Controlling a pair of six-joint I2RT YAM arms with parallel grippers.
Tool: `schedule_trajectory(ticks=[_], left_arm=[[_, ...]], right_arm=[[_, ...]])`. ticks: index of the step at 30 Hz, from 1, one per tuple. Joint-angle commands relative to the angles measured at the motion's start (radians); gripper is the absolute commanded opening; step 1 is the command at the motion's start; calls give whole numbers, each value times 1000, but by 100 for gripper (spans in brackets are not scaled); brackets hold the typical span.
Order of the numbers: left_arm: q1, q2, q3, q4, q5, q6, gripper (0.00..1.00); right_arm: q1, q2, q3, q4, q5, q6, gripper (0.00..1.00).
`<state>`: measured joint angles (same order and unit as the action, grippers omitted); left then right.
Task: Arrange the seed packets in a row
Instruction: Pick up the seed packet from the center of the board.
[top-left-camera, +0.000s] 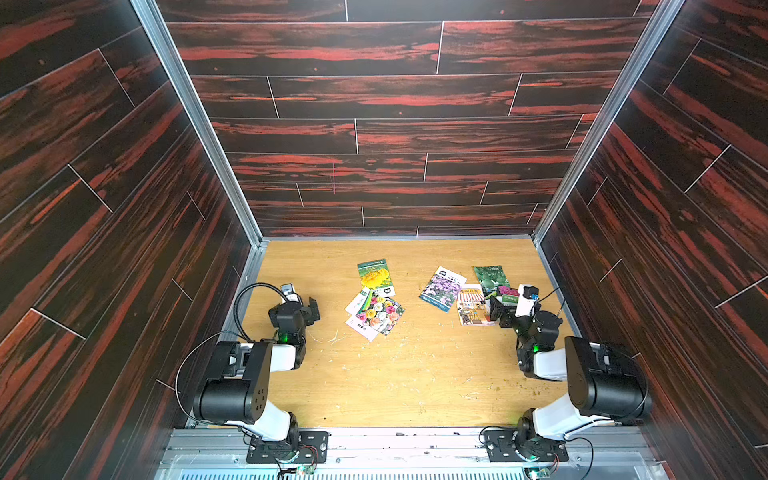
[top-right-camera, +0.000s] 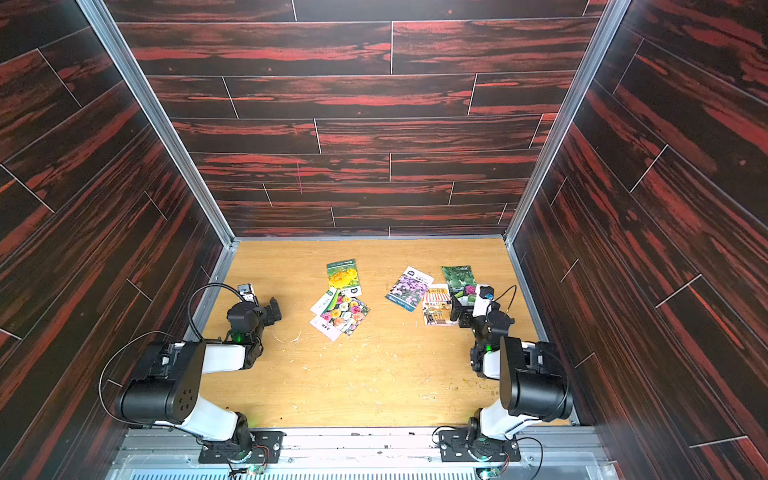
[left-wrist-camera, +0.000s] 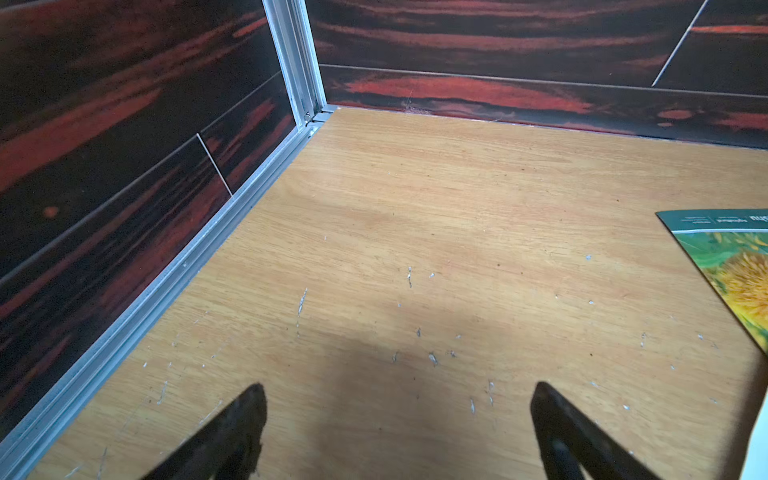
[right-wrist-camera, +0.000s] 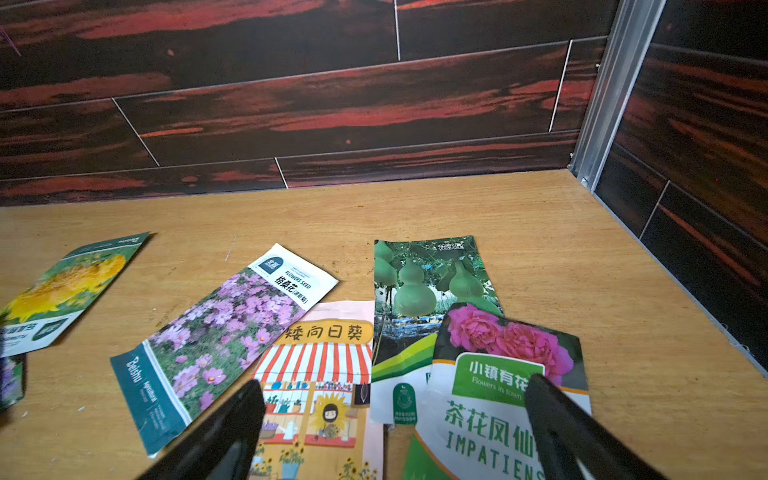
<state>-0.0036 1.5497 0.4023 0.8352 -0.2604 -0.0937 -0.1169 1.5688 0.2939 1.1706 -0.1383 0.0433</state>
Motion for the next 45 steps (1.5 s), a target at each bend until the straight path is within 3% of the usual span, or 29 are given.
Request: schedule_trajectory(ticks=[1,29,34,35,38,41,45], left_arm=[[7,-10,10,7,6,11,100],[18,-10,16,-2,26,8,100],[42,-17,31,-22,84,3,100],[42,-33,39,-31,109,21,100],[34,-87,115,-243,136,39,100],[34,-123,211,-437,152,28,100],[32,-131,387,-712,200,-117,100]], right_arm=[[5,-4,-1,4,9,-2,99],[-9,-3,11,-16,22,17,99],[-4,-8,7,-4,26,14,99],[8,-33,33,-83,37,1,99],[68,-116,262,-560,112,-44,99],[69,-78,507,-913,108,142,99],[75,-18,571,-954,-153,329,99]])
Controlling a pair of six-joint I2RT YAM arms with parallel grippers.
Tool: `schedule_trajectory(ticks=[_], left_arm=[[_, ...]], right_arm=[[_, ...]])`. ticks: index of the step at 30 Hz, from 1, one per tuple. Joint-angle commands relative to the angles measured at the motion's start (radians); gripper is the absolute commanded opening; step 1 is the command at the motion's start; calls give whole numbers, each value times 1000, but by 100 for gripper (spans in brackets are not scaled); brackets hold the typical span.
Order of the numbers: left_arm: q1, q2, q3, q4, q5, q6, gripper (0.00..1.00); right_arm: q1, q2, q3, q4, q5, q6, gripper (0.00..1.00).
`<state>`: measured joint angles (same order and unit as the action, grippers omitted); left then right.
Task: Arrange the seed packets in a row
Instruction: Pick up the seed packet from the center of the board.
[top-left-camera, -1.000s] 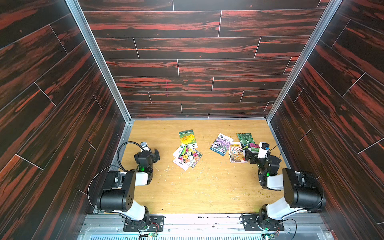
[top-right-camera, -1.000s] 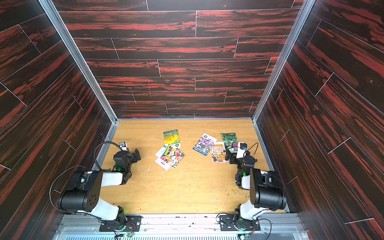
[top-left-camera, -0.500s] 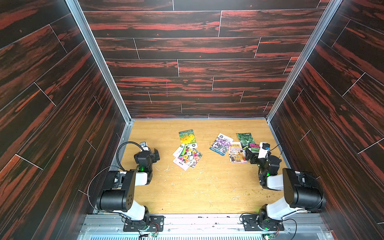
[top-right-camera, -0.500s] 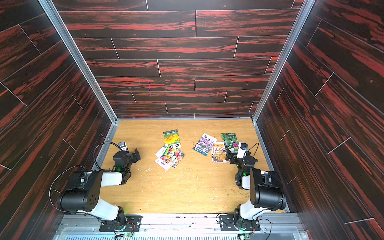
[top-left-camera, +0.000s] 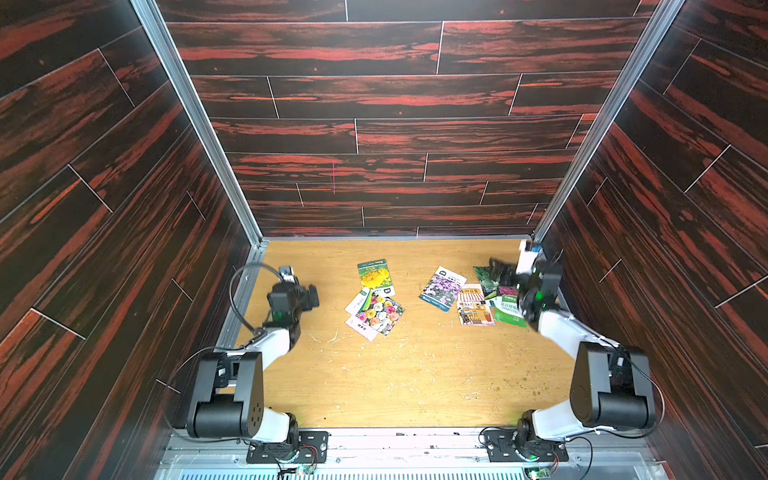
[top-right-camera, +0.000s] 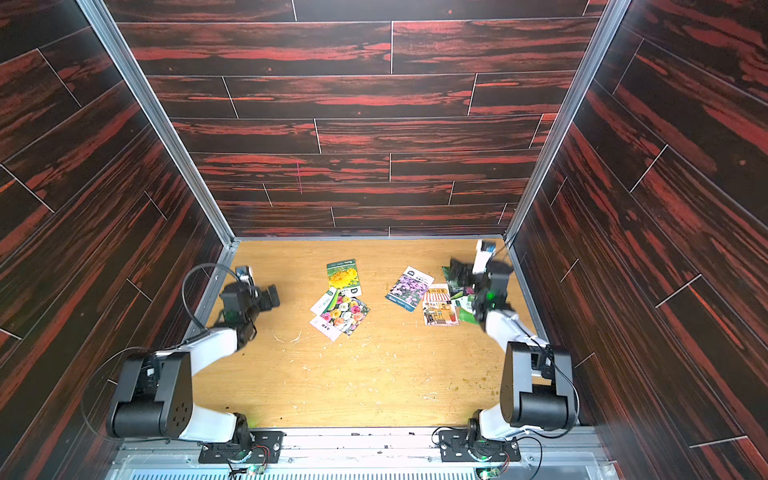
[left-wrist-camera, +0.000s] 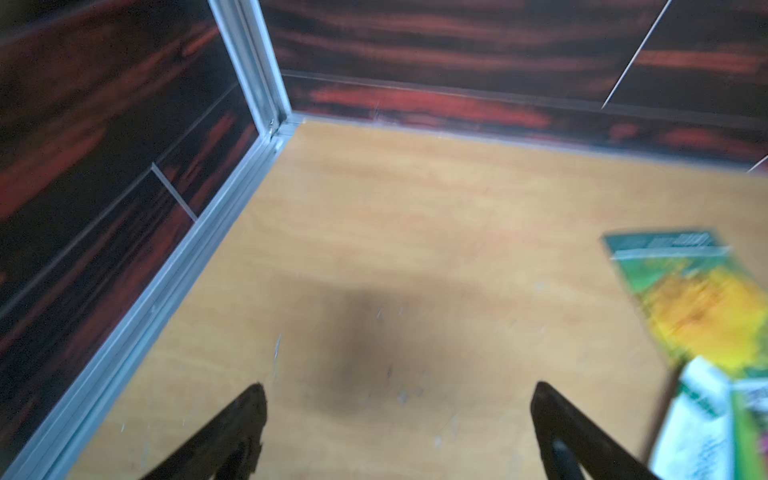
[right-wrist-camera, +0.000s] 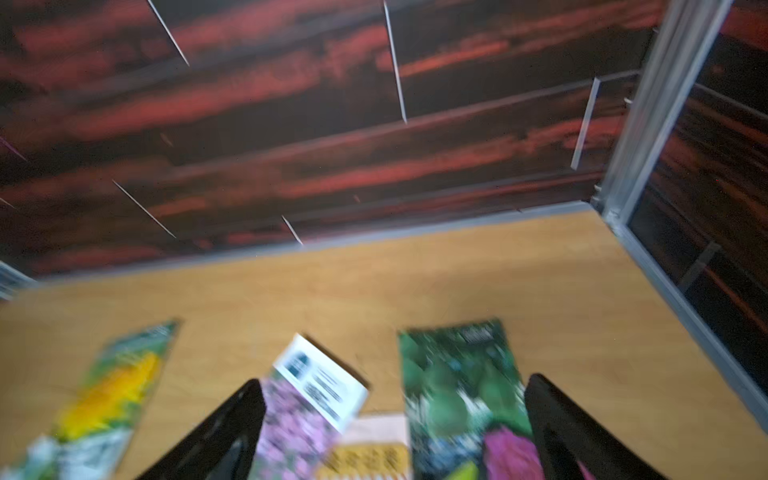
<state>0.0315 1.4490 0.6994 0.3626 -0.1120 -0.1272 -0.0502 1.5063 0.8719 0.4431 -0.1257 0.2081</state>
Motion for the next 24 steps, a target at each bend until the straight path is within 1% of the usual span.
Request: schedule_trajectory(ticks=[1,2,4,7,9,10,12,14,17,20,23,24], left_arm=[[-10,-18,132,-293,56,-124,100],[-19,-1,173,-340,54,-166,100],[-35,32,221,-388,63,-226,100],[-52,84,254,-400,161,-301,100],[-73,118,272,-402,182,-336,100],[-80,135,280,-402,205,-349,100],[-93,161,285,-384,264,-363,100],[-110,176,292,-396,277,-370,100],[-122,196,325,-494,232,-419,100],[-129,205,301,-463,273,-457,99],[-141,228,296,-434,279,-439,99],[-142,247,306,-434,302,-438,99]], right_arm=[[14,58,-16,-191,-254,206,99],[29,71,-23,-159,-307,243,99],[70,103,-4,-164,-338,287,99],[146,159,47,-196,-389,351,97],[208,182,62,-204,-417,396,96],[245,190,66,-205,-435,412,96],[315,199,64,-210,-433,430,95],[368,213,65,-211,-422,431,95],[400,283,95,-211,-462,455,94],[433,348,124,-198,-474,490,93],[473,396,144,-161,-455,534,92],[488,421,164,-164,-455,540,92]])
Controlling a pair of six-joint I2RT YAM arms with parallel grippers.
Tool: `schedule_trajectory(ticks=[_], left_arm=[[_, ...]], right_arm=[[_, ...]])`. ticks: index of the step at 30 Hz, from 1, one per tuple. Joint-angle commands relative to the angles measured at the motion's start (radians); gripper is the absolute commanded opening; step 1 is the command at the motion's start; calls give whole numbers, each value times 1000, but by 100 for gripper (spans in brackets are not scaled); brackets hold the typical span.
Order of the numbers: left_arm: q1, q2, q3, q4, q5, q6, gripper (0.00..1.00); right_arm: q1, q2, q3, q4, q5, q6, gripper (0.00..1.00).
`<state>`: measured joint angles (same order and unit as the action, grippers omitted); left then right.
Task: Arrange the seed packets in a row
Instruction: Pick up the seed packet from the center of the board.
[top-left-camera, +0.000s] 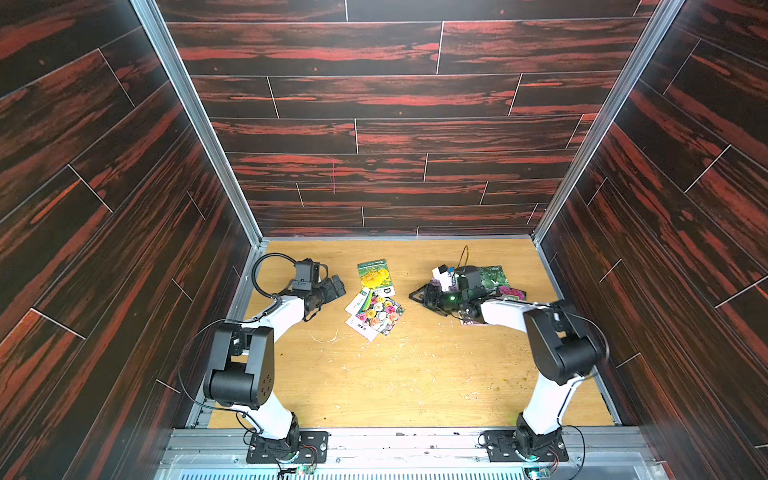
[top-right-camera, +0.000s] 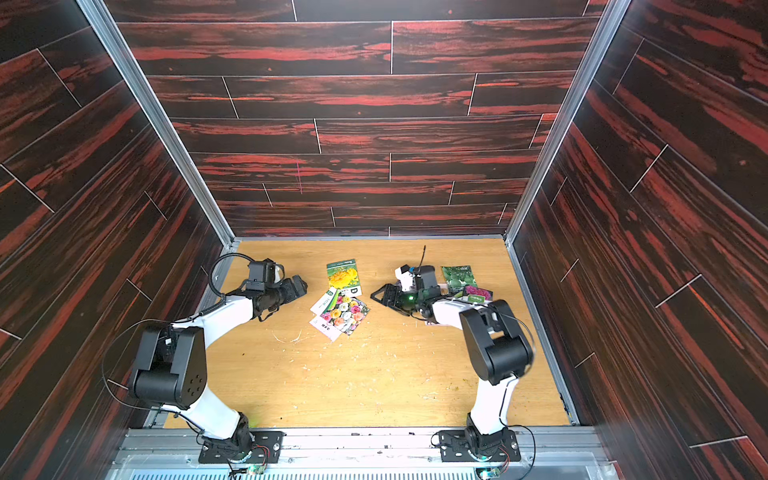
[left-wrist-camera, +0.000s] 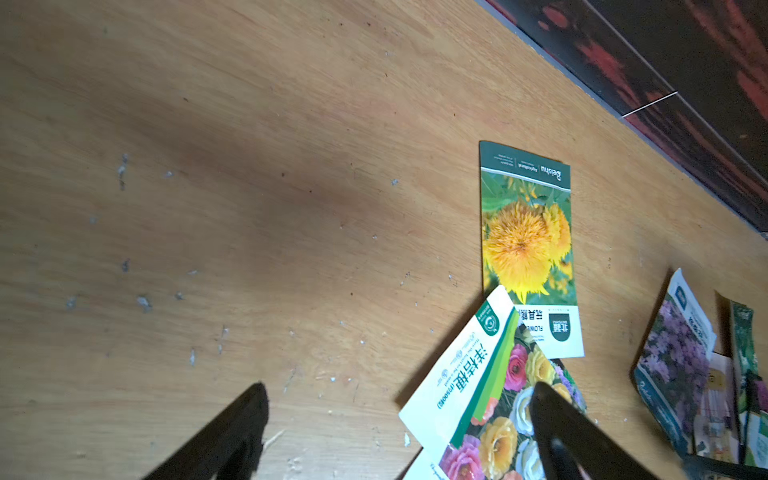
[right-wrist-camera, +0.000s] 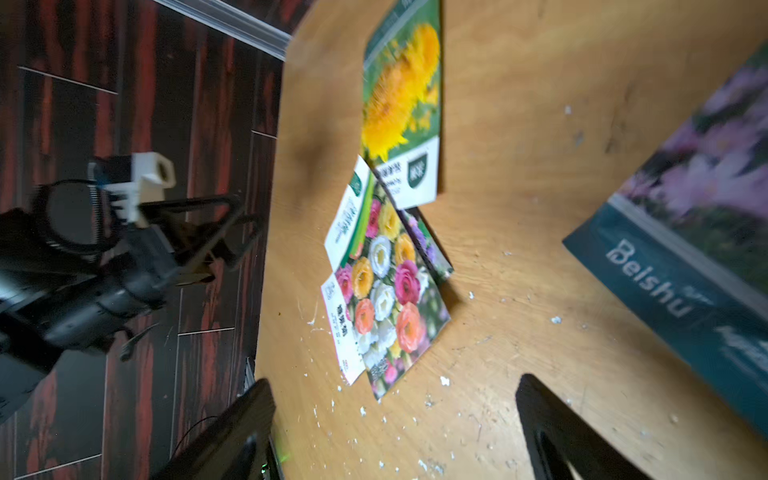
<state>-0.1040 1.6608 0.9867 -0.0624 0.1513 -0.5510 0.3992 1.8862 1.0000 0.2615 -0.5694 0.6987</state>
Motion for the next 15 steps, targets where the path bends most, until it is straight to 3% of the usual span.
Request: schedule_trajectory(ticks=[1,8,15], left_arm=[[-6,61,32,-11,54,-13,99],[-9,225,106,-17,90,-66,94],[-24,288,113,47,291,-124,83]], right_arm=[[54,65,59,7,-4,54,92],[115,143,128,-30,36,99,91],[136,192,159,-22,40,129,87]])
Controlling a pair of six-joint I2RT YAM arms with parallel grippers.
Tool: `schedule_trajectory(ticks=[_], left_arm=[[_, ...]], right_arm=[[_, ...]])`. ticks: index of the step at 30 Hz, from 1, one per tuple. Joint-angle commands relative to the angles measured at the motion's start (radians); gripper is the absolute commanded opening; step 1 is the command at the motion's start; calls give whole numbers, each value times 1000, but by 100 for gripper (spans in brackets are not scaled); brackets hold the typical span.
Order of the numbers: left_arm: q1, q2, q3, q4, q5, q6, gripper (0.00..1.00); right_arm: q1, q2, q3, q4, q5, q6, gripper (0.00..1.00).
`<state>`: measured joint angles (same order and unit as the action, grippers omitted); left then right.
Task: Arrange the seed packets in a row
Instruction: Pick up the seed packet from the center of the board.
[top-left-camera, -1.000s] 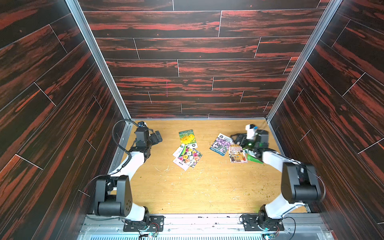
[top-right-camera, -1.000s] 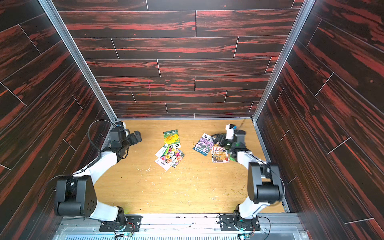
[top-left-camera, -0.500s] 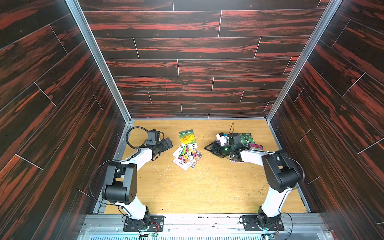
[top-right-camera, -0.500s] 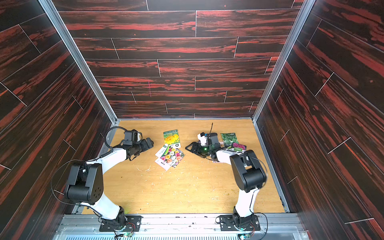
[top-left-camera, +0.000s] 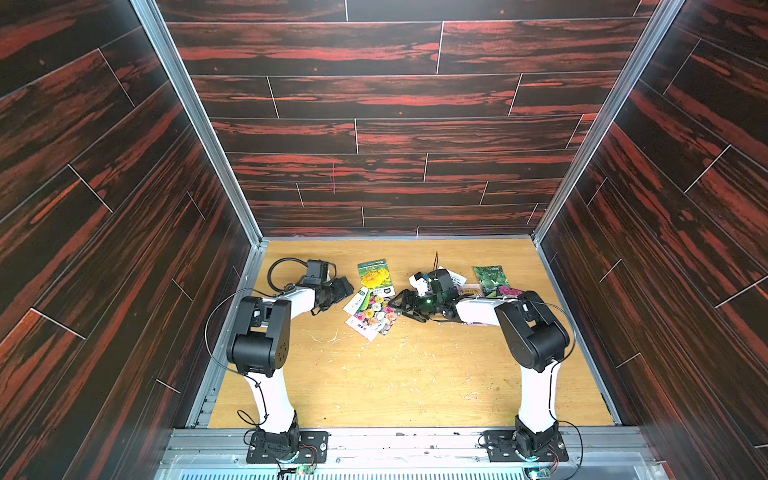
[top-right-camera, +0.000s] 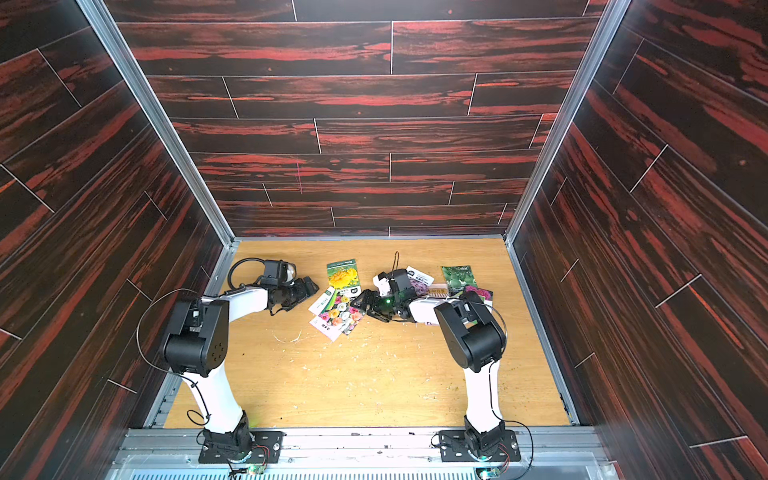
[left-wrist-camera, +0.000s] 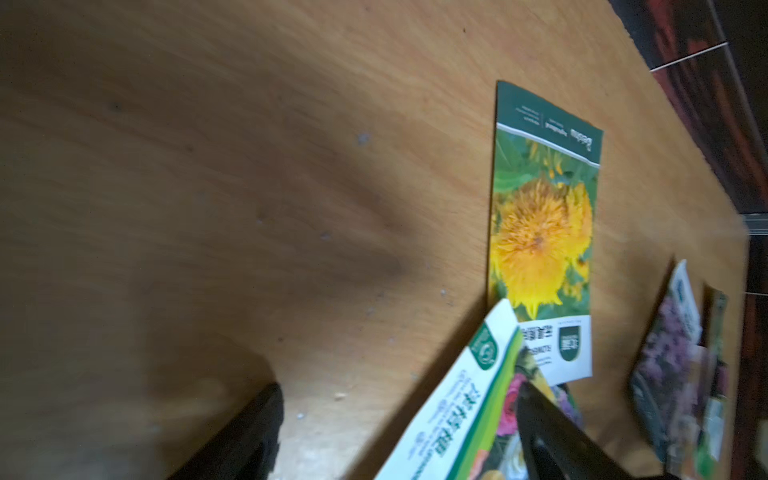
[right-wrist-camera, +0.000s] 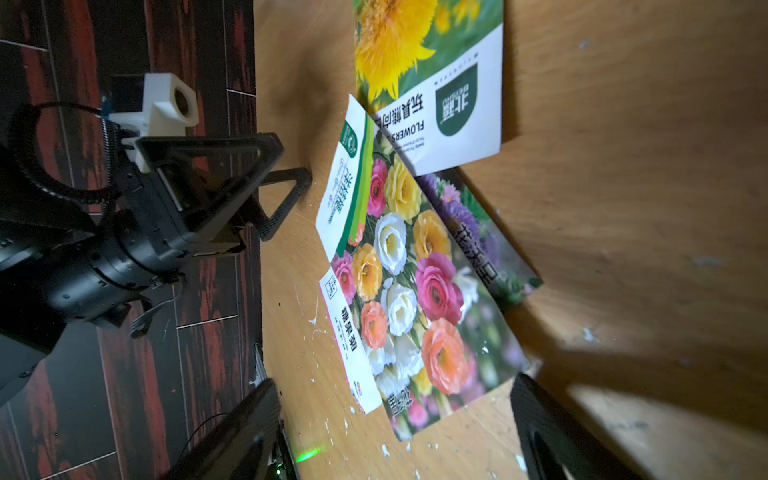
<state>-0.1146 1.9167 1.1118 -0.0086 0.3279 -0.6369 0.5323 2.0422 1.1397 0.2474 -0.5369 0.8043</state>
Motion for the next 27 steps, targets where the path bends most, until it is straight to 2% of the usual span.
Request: schedule_trajectory(ticks=[1,5,8,11,12,14,17,19,21,23,26,27], left_arm=[[-20,38,-19,3,140,-46,80],[-39,43,-52,33,189,-69,68],[-41,32,-70,51,207,-85,49],[-40,15,-76,74,236,-108,25],[-43,8,-77,87,250,-120,21],[-43,-8,-78,111,271,-145,17],[-46,-36,-72,101,261,-146,18],[-46,-51,-69,81,244,-139,19],[-47,-53,-70,67,231,-134,21],[-47,-45,-72,68,230,-136,22],[-47,-38,-72,65,229,-144,25],[-49,-42,-71,60,229,-143,27]], right_arm=[[5,43,26,-5,9,24,86],[5,71,58,2,6,28,86],[5,85,81,-2,3,31,86],[1,93,94,-2,2,30,86],[0,94,97,1,1,29,86],[-4,101,102,4,-5,30,86],[-11,105,102,18,-16,34,85],[-15,98,86,53,-37,47,74],[-18,92,77,72,-56,53,49],[-17,87,74,74,-71,58,33],[-19,77,67,82,-91,58,0],[-19,71,65,79,-95,54,0]])
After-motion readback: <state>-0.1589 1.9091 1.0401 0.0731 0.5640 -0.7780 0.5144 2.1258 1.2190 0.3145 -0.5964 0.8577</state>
